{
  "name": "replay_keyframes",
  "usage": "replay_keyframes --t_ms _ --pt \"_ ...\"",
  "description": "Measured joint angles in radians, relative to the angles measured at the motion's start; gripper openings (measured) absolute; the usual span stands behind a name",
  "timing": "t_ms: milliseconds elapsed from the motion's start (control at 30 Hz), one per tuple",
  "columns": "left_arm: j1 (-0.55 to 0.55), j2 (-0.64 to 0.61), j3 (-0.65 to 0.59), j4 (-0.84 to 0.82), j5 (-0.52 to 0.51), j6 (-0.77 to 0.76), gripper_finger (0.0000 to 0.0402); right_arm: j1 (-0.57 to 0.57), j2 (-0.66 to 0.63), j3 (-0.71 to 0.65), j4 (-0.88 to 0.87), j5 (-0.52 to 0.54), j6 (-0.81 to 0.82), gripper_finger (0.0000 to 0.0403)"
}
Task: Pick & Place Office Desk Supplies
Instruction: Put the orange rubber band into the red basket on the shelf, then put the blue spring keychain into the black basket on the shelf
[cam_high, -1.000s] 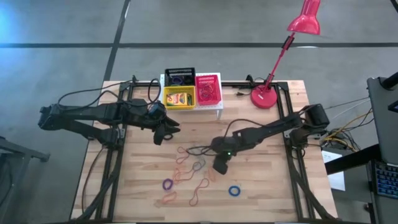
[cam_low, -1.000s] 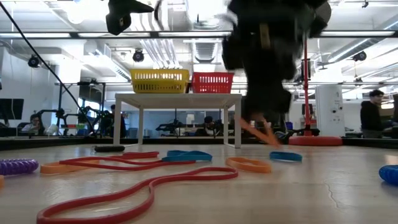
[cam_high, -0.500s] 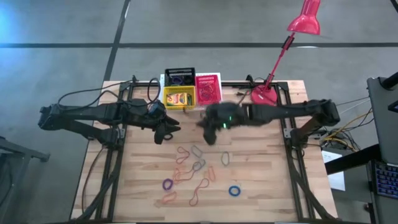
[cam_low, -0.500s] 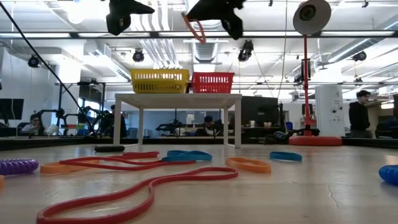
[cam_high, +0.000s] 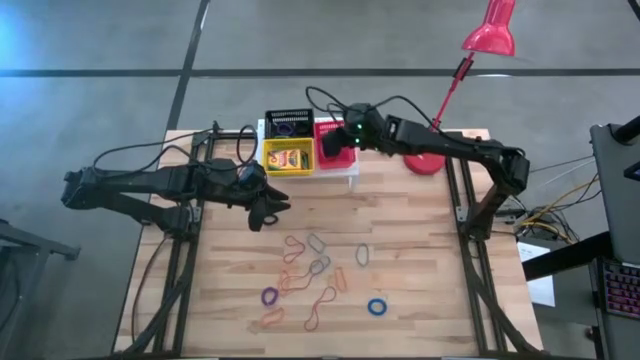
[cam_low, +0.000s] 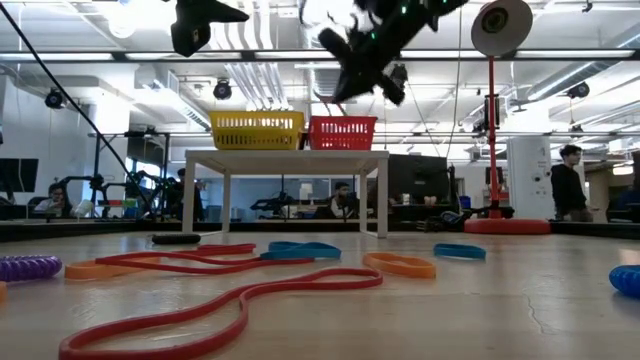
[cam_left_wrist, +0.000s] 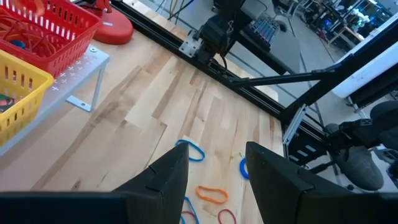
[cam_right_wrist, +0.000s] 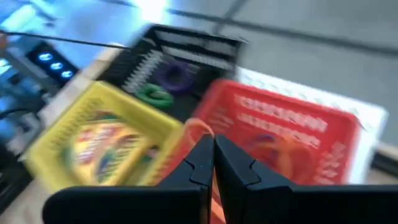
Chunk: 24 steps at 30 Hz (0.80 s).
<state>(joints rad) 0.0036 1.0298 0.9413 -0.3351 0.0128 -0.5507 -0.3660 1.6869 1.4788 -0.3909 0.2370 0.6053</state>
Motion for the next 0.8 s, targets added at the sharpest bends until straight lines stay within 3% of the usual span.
replay_keyframes --t_ms 200,433,800 --pt "0.0 0.0 0.0 0.001 -0.018 0.0 0.0165 -0.042 0.038 -0.006 -0.033 -0.08 0.057 0.0008" --pt "0.0 0.0 0.0 0.001 -0.024 0.0 0.0165 -0.065 0.063 0.0 -0.039 -0.078 0.095 0.0014" --pt "0.0 0.0 0.0 0.0 -0.025 -0.027 0.0165 -0.083 -0.013 0.0 -0.057 -0.104 0.07 0.0137"
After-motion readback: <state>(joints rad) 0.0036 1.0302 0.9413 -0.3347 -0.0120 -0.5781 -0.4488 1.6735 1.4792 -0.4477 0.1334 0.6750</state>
